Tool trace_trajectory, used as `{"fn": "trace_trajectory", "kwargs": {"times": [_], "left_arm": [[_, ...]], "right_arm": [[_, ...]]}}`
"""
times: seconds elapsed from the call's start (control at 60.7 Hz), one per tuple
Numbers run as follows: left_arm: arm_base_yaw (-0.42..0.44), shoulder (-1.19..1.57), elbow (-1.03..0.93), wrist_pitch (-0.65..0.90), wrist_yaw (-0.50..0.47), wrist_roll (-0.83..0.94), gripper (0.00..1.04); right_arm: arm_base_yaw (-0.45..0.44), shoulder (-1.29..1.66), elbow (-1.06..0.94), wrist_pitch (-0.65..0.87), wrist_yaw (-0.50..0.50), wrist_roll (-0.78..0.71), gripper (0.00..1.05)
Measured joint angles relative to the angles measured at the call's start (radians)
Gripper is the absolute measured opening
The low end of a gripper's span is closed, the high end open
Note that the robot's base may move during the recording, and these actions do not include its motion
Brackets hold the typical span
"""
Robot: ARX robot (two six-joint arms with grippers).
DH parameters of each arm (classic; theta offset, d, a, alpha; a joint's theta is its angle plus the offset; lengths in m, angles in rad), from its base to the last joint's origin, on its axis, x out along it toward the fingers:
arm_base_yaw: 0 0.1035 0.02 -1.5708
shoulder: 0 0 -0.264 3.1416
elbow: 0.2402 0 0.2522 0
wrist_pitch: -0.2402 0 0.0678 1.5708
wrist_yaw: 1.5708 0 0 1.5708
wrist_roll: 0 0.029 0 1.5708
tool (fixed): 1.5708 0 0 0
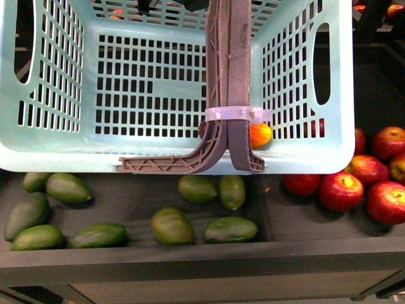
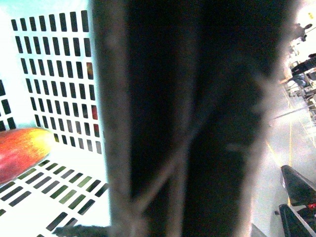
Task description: Pick mango and avocado into basket
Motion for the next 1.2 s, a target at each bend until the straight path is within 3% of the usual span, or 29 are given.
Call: {"fn": "trace_trajectory", "kwargs": {"times": [0.593,0.643,0.725,0.807,0.89,1.005,1.203], "left_arm": [[0.013,0.0,0.0,0.0,-0.025,0.005,0.11],[0.013,0.0,0.0,0.0,-0.019,0.006,0.11],[0.012,0.0,0.0,0.0,-0.013,0.006,0.11],[0.002,0.0,0.0,0.0,0.01,0.008,0.11],[-0.006,0.0,0.0,0.0,0.015,0.004,0.11],[-0.007,0.0,0.0,0.0,0.012,-0.001,0.11],[0.001,0.0,0.0,0.0,-0.013,0.003,0.11]], "right_arm": [[-0.003,0.001,0.0,-0.001,-0.005,0.0,0.96],[-0.018,0.034,0.019,-0.053,-0.038,0.0,0.96],[-0.107,0.217,0.069,-0.05,-0.124,-0.025,0.96],[-0.222,0.501,0.144,0.091,-0.183,-0.061,0.96],[-0.282,0.777,0.246,0.188,-0.198,-0.101,0.96],[-0.291,1.088,0.372,0.2,-0.195,-0.158,0.96],[-0.254,1.536,0.56,0.081,-0.153,-0.206,0.96]]}}
